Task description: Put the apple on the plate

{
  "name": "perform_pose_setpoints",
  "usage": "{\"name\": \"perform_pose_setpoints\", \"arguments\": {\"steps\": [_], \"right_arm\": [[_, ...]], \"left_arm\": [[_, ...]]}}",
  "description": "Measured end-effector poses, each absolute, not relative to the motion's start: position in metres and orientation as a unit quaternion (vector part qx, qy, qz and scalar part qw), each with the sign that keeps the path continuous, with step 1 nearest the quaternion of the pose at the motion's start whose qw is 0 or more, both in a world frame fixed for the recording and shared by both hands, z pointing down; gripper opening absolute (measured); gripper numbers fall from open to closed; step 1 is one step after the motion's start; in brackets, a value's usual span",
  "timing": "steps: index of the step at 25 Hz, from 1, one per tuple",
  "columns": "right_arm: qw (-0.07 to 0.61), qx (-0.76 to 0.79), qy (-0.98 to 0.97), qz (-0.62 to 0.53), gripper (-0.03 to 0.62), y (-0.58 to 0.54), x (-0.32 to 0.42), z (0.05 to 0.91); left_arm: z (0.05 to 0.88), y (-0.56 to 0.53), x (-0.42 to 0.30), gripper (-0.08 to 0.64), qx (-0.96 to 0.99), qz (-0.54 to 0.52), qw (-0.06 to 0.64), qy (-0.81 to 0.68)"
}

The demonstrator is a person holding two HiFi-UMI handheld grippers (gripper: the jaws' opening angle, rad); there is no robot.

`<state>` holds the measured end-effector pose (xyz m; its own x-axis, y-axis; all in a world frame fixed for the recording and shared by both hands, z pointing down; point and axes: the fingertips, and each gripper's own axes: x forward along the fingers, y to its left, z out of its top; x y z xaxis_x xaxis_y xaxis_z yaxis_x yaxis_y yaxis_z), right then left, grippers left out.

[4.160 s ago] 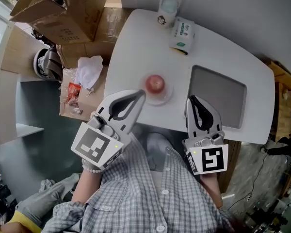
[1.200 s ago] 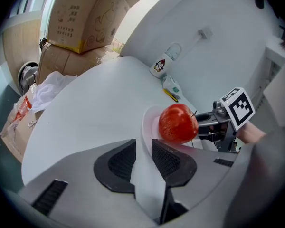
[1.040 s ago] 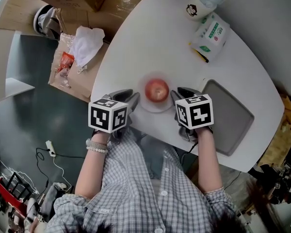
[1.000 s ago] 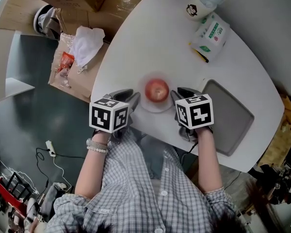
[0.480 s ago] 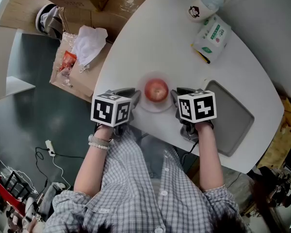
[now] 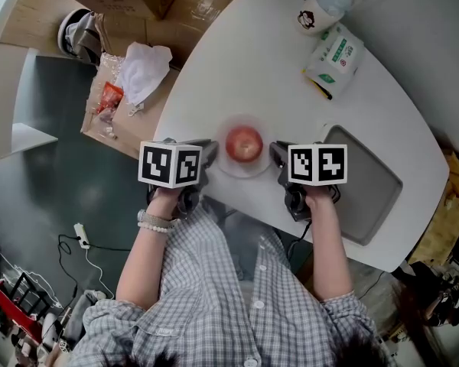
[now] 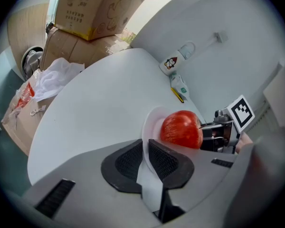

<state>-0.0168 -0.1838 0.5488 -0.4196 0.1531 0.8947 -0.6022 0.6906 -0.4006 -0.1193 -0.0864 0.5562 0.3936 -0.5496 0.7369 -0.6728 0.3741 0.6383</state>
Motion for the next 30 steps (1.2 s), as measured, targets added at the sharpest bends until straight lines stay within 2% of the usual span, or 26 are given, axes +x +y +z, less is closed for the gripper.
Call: {"name": "perform_pose_setpoints", "arguments": {"steps": [30], "right_arm": [[0.455,0.196,-0.758,0.423,0.049,-0.203,-0.001,0.51]], "left_arm": [[0.516,-0.119,-0.116,0.043,0.584,0.077,0.61,-0.531]]}}
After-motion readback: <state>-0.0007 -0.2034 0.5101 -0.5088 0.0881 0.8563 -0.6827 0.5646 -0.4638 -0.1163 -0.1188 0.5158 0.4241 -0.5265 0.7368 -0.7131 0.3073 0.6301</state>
